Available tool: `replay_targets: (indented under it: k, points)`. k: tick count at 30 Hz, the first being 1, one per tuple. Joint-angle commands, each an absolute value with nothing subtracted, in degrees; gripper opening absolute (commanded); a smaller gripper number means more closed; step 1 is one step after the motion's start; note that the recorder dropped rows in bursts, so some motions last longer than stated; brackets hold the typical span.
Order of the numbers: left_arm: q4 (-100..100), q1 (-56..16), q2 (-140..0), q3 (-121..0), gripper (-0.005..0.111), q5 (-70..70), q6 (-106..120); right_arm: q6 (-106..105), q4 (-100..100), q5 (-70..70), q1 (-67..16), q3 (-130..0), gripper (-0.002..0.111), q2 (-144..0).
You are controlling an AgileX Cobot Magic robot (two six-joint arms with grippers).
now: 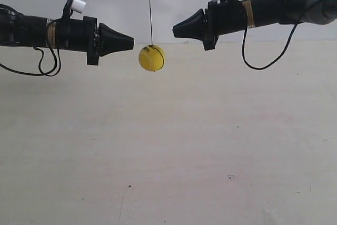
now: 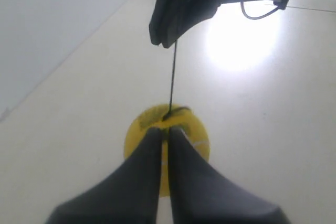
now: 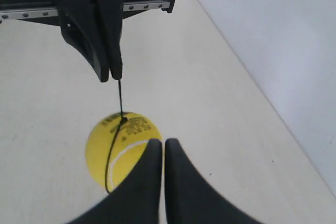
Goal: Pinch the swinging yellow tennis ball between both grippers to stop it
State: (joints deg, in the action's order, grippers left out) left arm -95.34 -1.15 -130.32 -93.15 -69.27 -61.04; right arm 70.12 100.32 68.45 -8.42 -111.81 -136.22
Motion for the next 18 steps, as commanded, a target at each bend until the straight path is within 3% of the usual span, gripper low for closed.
replay_targets:
  k: [1,18]
  points:
    - [-96.9,-1.1,-125.6,-93.3,0.005,-70.0,-64.3,72.4,99.9,70.0,-6.9,-112.1,0.0,-132.6]
    - [-99.9,-1.1,-105.6,-93.2,0.005,-70.0,-78.4,83.6,99.9,70.0,-5.7,-112.0,0.0,-120.1]
